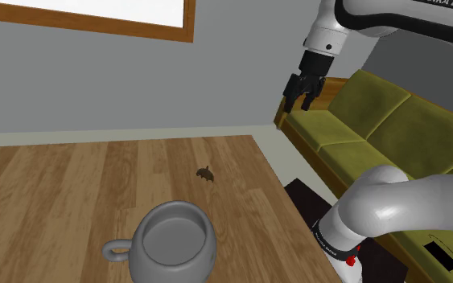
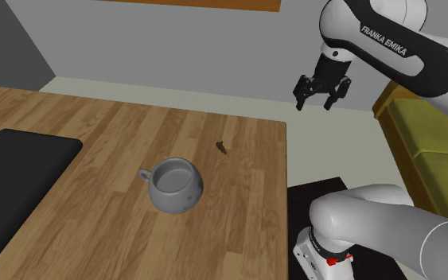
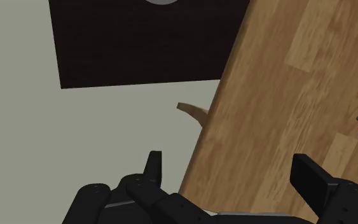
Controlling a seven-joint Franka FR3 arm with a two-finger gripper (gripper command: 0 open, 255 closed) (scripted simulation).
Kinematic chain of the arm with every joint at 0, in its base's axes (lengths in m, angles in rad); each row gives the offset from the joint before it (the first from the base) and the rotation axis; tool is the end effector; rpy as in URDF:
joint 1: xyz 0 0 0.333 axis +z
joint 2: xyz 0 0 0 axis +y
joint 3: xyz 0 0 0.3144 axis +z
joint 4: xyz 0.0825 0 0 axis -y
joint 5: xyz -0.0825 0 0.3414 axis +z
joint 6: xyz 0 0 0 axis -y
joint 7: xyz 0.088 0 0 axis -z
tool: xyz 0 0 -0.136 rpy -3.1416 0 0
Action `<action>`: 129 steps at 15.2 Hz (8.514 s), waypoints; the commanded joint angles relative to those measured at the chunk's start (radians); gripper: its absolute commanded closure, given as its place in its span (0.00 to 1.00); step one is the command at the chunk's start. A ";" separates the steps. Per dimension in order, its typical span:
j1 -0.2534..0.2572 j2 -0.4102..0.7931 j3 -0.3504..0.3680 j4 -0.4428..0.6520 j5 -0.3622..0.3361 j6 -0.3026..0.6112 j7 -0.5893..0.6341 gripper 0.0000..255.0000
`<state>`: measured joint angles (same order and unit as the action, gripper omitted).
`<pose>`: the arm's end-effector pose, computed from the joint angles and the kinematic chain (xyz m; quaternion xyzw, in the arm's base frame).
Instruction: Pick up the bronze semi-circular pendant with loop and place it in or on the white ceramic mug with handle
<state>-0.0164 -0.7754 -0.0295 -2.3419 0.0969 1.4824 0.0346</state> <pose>0.2564 -0.0004 0.5572 -0.9968 0.0333 0.0420 0.0587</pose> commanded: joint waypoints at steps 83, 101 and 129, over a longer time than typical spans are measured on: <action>0.227 0.534 0.500 0.464 -0.046 0.014 0.211 1.00; 0.413 0.823 0.794 0.713 -0.102 0.008 0.714 1.00; 0.418 0.846 0.795 0.690 -0.116 0.048 0.722 0.00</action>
<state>0.3993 0.0576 0.7648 -1.6975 -0.0104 1.5669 0.7524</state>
